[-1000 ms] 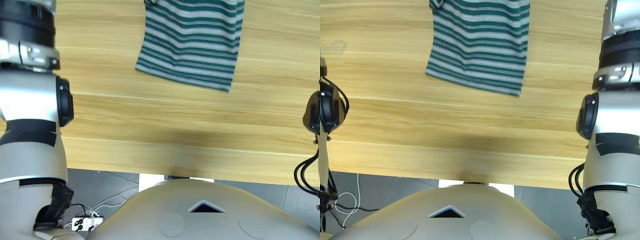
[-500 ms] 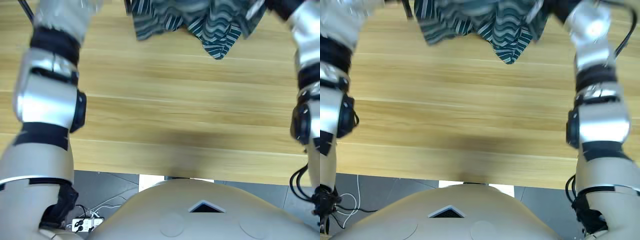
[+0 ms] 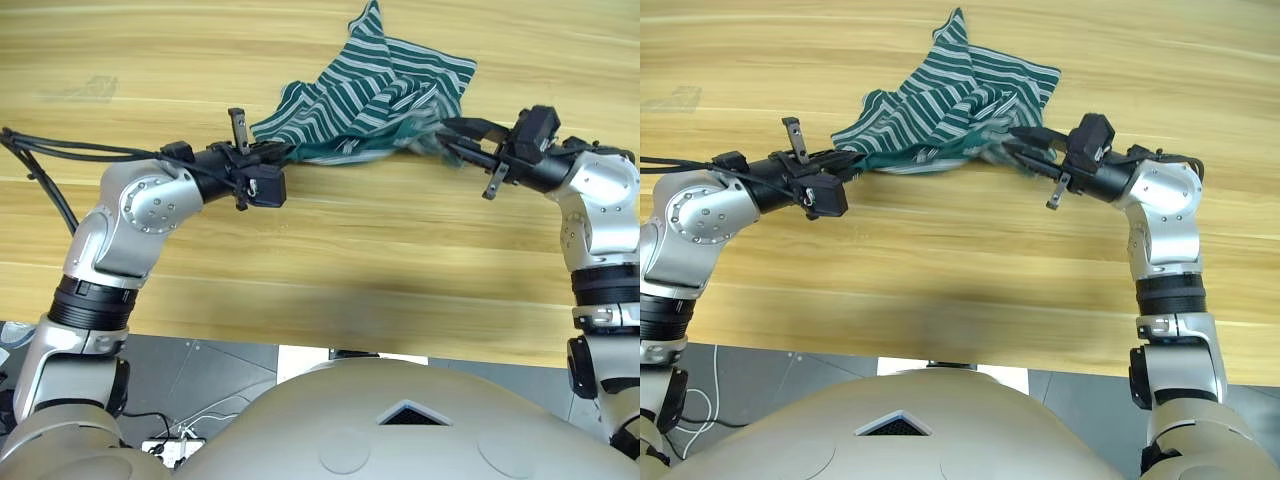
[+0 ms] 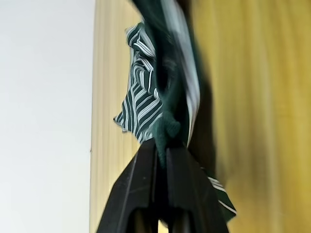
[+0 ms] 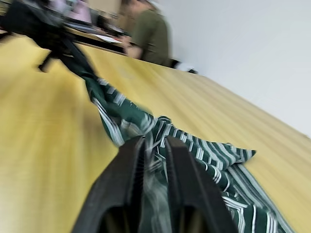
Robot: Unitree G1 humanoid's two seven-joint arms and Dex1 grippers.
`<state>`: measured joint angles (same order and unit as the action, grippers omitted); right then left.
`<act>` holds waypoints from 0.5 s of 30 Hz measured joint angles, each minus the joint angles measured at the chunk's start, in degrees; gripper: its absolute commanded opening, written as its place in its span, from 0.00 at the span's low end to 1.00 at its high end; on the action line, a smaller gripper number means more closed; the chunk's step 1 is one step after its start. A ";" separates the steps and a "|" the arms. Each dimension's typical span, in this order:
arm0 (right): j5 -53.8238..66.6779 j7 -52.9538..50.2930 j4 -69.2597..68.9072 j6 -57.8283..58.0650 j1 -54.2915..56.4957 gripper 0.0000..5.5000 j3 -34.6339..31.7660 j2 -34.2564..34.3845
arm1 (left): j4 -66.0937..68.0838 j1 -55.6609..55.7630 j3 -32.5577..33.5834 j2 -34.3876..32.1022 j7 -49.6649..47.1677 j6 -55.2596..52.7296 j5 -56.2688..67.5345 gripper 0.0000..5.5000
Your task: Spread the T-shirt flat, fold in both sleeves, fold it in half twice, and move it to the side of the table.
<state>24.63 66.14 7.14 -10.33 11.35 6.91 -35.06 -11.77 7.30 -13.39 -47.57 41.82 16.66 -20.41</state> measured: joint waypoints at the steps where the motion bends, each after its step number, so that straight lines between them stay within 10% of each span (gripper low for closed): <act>1: 0.66 3.21 -4.55 1.82 -3.02 0.28 0.68 -2.87 | -3.45 -2.50 0.26 -1.37 1.13 -0.33 -0.03 0.01; 7: -14.10 7.41 -14.01 -0.96 -14.80 0.48 11.14 -8.65 | -15.29 -14.51 -3.91 -3.29 6.09 -1.44 -2.11 0.01; 15: -16.14 5.09 -14.38 -2.26 -16.33 0.72 13.75 -7.28 | -15.65 -19.85 -7.83 -3.79 8.37 -1.41 -4.25 0.25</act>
<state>8.49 71.23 -7.24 -12.59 -4.98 20.66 -42.34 -27.42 -12.55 -21.22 -51.36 50.19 15.25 -24.66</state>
